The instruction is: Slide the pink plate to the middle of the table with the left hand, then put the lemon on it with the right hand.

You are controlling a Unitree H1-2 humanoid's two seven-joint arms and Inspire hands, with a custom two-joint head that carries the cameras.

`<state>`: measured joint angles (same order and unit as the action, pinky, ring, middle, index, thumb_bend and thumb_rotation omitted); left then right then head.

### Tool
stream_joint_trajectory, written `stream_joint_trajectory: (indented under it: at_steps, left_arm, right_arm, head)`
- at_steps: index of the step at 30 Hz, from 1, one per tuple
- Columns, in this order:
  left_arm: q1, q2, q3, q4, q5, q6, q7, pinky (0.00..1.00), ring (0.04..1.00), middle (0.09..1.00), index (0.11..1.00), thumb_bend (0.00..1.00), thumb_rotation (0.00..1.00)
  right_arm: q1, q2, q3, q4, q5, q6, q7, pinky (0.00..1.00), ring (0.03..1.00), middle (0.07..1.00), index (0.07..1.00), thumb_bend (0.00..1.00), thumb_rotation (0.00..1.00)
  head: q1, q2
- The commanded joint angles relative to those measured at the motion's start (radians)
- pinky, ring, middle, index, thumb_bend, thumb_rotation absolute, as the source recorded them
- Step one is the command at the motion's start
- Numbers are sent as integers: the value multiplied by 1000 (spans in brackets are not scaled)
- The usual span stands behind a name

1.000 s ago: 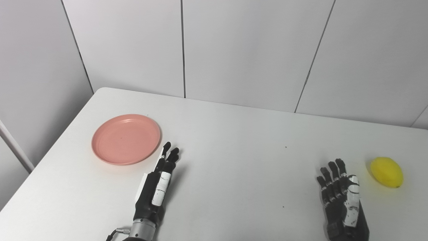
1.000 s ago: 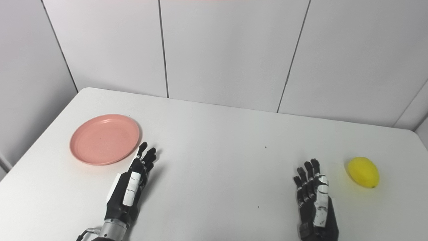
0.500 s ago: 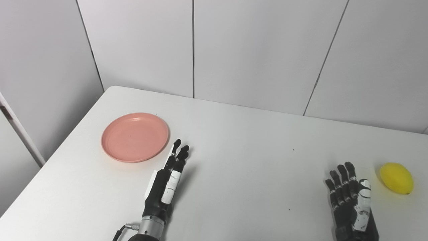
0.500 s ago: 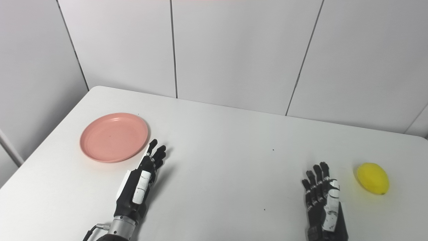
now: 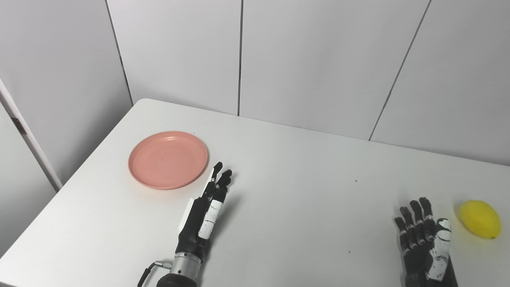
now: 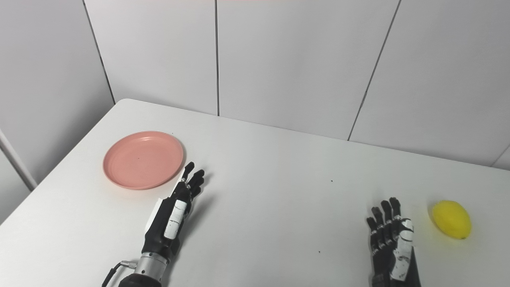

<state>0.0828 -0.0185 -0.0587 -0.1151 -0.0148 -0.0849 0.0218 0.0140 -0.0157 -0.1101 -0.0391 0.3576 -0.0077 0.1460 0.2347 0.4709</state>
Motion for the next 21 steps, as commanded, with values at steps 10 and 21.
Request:
stream_joint_trajectory:
  at_steps: [10, 21]
  left_arm:
    - [50, -36, -9, 73, 9, -41, 15, 974, 952, 940, 967, 842, 936]
    - [56, -31, -7, 66, 4, -40, 10, 976, 951, 937, 966, 855, 936]
  right_arm:
    - [50, -27, -16, 111, -3, -52, 28, 1000, 993, 1000, 1000, 659, 1000]
    - [54, -16, -14, 101, 3, -49, 17, 1000, 988, 1000, 1000, 646, 1000]
  head:
    - [20, -16]
    - [17, -14]
